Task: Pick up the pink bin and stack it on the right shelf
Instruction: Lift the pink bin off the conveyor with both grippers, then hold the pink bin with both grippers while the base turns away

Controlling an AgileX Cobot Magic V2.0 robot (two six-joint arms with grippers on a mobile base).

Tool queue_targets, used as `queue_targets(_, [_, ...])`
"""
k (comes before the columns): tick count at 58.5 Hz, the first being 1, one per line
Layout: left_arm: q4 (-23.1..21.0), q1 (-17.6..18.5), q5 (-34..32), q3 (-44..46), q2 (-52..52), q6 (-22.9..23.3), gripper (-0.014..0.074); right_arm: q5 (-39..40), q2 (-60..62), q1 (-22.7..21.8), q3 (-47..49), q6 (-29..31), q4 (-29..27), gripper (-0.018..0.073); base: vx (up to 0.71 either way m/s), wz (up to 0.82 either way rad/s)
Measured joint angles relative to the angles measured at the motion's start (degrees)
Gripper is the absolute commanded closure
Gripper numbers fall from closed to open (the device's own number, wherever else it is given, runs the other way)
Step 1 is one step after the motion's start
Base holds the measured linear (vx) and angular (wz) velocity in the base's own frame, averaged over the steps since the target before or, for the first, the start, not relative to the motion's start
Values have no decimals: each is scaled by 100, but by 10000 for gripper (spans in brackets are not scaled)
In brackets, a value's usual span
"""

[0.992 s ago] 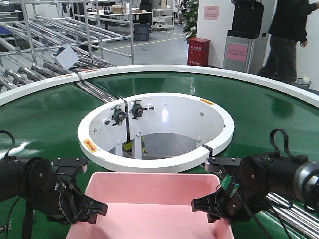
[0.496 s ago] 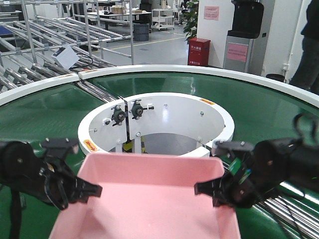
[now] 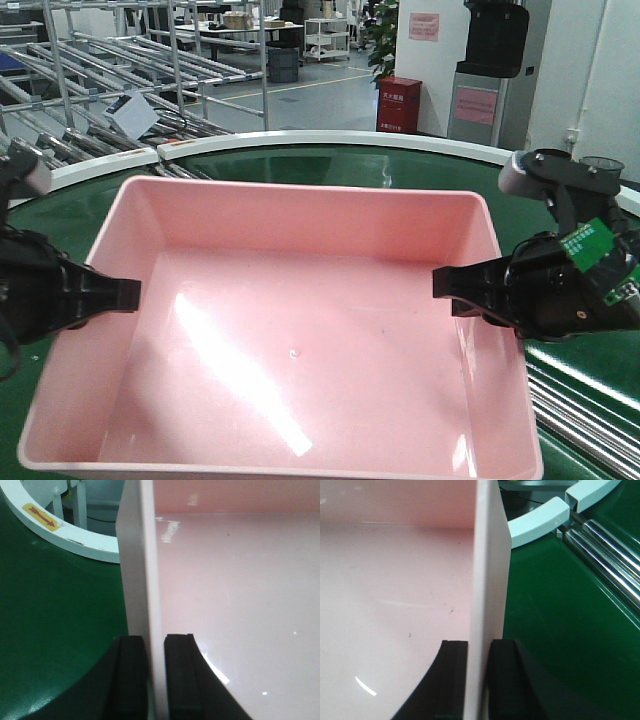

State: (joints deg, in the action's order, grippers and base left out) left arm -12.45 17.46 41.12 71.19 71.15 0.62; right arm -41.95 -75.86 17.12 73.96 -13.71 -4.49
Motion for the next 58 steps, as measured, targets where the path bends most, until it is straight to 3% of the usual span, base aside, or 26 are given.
queue_targets(17, [-7, 0, 286, -6, -143, 30, 598, -49, 29, 18, 0, 72, -71, 568, 0, 0])
queue_targets(58, [-14, 0, 297, -6, -143, 48, 598, -49, 29, 18, 0, 95, -71, 568, 0, 0])
